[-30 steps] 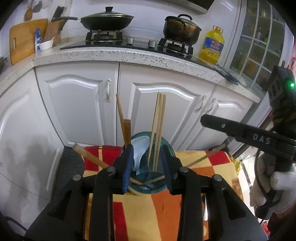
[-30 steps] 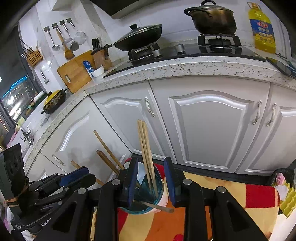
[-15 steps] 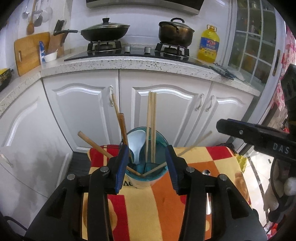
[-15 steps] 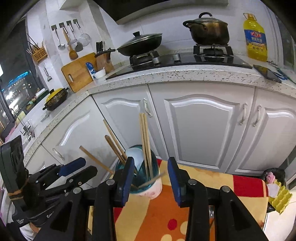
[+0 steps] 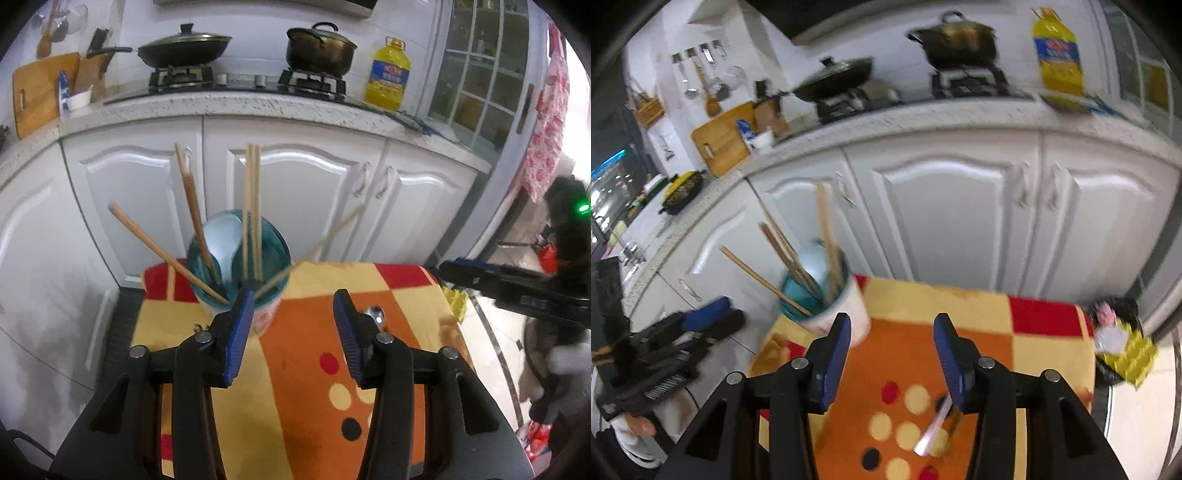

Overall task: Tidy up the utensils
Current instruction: 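Grasp the metal spoon with the left tool while the right tool grasps the small wooden-handled fork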

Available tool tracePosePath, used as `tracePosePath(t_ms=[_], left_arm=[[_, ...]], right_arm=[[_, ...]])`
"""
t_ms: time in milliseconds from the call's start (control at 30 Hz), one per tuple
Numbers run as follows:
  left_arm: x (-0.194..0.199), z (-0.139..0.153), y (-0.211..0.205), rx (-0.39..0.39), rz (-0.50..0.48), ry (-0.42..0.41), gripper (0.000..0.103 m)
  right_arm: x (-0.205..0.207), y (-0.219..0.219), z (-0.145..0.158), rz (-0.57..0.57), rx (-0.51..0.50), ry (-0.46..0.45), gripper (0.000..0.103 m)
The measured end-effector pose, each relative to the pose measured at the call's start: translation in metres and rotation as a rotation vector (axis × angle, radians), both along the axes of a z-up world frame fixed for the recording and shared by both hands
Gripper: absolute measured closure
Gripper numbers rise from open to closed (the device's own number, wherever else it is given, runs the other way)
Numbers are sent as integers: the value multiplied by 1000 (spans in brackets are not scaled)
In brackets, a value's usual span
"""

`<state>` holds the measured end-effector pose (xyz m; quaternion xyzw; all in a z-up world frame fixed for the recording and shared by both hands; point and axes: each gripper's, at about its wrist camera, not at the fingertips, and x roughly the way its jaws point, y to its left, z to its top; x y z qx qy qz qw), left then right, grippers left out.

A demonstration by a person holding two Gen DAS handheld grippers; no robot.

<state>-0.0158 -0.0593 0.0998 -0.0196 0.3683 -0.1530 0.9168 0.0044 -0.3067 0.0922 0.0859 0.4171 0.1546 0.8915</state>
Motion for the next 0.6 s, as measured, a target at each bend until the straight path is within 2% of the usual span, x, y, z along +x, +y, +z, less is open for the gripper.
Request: tracePosePath(t_ms=[100, 200, 333, 467, 600], left_arm=[[-2, -20, -6, -3, -30, 49, 59], [-3, -39, -12, -6, -48, 100, 59], [-3, -61, -22, 8, -88, 147, 59], [4, -81, -31, 28, -104, 192, 59], [14, -99, -44, 39, -128, 222, 59]], right_arm=[[1, -20, -34, -45, -10, 74, 58], [10, -37, -83, -79, -21, 176, 58], [25, -44, -135, -79, -38, 274, 71], [30, -42, -166, -66, -58, 345, 77], [37, -35, -185, -60, -79, 369, 85]])
